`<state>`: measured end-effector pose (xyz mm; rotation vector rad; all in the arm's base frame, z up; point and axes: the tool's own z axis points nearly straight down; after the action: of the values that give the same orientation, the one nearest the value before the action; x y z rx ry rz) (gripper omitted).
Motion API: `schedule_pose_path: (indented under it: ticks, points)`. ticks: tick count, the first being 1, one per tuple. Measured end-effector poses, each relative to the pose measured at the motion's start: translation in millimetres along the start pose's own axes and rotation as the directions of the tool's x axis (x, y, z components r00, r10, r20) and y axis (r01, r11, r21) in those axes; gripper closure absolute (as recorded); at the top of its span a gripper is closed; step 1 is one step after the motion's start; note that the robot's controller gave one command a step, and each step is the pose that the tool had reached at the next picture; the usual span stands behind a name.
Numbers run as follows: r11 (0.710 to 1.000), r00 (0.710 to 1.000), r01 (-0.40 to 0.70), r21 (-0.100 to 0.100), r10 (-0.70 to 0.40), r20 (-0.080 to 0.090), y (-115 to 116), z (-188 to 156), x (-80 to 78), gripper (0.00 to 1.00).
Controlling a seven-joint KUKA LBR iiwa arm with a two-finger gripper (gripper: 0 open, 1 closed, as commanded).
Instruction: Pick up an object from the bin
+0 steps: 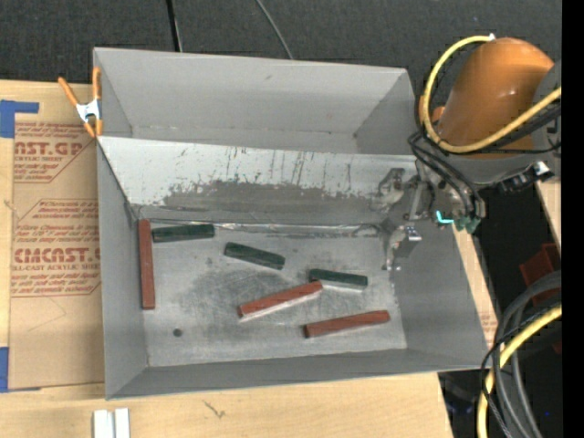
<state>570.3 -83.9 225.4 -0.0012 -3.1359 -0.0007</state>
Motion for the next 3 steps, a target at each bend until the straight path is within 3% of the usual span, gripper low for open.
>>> schedule_pose_path:
  ticks: [1, 2, 3]
  points:
    - [1.000, 1.000, 0.001, 0.001, -0.001, 0.008, 0, -5, -1.5, 0.00]
    - [1.000, 1.000, 0.011, 0.002, -0.011, 0.011, 3, 59, 28.6, 0.00]
    - [0.997, 0.997, 0.081, 0.001, -0.081, 0.007, 13, 142, 5.0, 1.00]
